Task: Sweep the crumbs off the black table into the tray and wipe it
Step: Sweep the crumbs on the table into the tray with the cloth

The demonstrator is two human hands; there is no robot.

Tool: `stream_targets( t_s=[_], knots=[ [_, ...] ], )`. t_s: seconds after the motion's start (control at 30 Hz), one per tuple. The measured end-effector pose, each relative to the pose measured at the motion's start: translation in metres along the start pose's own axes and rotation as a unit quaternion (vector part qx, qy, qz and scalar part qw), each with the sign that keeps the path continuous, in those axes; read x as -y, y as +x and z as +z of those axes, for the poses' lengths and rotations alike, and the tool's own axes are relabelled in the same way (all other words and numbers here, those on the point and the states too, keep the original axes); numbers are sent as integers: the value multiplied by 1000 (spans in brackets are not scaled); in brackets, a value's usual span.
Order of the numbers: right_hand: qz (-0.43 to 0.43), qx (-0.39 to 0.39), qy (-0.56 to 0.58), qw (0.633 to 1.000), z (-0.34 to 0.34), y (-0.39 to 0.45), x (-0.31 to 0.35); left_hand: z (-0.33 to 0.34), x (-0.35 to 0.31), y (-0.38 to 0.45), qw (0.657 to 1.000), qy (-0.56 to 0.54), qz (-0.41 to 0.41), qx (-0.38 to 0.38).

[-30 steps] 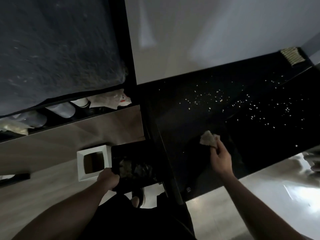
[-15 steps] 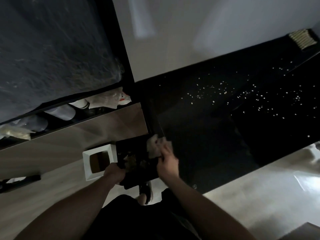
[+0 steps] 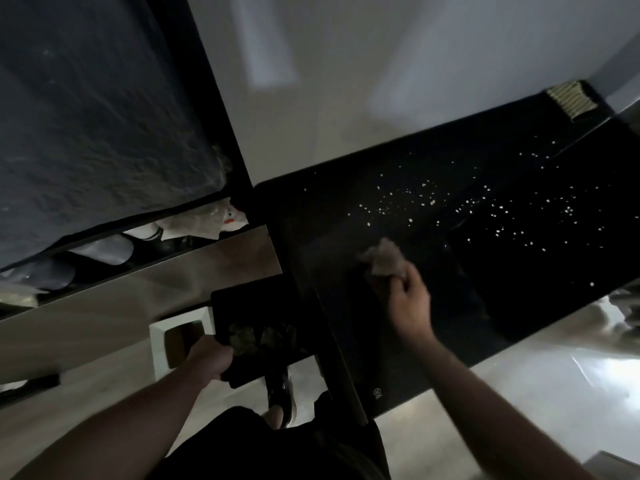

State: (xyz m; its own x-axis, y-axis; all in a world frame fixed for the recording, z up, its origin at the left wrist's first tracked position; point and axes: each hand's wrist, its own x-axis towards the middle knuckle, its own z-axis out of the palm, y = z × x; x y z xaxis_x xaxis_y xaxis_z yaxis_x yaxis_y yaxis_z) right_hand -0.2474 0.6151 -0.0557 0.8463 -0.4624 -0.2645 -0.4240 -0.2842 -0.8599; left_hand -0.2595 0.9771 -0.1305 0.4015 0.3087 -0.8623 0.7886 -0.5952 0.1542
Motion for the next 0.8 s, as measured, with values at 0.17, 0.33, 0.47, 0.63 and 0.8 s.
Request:
stream_targets(
  t_s=[0.17, 0.33, 0.47, 0.63, 0.8],
  knots=[
    [-35, 8, -137, 990, -36, 72, -13, 3, -10, 2, 1000, -23, 3, 3],
    [-43, 120, -319, 939, -1, 96, -71, 2, -15, 6, 1000, -20, -11, -12],
    [-116, 71, -310, 941, 53, 57, -75, 4, -21, 5, 999, -9, -14, -36],
    [-198, 188, -144, 951, 113, -44, -54, 7, -31, -4, 999, -18, -8, -42],
    [-67, 172, -43, 982, 99, -31, -33, 4, -38, -9, 999, -21, -3, -37]
  ],
)
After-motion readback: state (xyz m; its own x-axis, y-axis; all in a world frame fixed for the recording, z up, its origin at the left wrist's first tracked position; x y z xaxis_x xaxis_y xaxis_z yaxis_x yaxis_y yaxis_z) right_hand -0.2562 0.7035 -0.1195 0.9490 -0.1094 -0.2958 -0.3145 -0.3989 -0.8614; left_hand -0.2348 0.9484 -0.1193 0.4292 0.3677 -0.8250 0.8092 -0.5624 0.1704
